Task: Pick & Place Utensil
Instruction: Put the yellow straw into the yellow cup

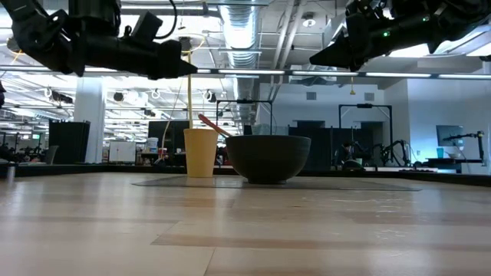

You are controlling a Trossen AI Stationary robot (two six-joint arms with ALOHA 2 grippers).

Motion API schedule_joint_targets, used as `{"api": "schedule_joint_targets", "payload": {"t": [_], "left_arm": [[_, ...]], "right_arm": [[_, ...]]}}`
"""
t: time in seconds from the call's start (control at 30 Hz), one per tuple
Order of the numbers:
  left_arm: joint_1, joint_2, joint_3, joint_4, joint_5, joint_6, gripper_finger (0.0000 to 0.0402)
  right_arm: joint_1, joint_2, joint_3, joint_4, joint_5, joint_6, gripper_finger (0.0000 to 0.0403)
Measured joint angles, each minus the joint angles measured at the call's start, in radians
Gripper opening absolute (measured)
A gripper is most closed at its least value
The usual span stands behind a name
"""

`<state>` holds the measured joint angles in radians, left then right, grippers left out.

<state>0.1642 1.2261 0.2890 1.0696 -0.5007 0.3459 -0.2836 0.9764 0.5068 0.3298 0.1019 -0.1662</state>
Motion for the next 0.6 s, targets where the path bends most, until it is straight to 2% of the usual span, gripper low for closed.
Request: {"api": "schedule_joint_targets", "payload": {"t": [0.27, 0.6], "left_arm": [[0.021, 0.001, 0.0, 0.001, 0.0, -0.067, 0.0095], [0.015, -0.024, 0.0, 0.028, 0.0, -0.067, 0.0102]], "right_arm": [[0.0, 0.0, 0.0, 0.0, 0.0, 0.0, 0.0042], [0.0, 0.0, 0.0, 0.0, 0.0, 0.0, 0.0042]]}}
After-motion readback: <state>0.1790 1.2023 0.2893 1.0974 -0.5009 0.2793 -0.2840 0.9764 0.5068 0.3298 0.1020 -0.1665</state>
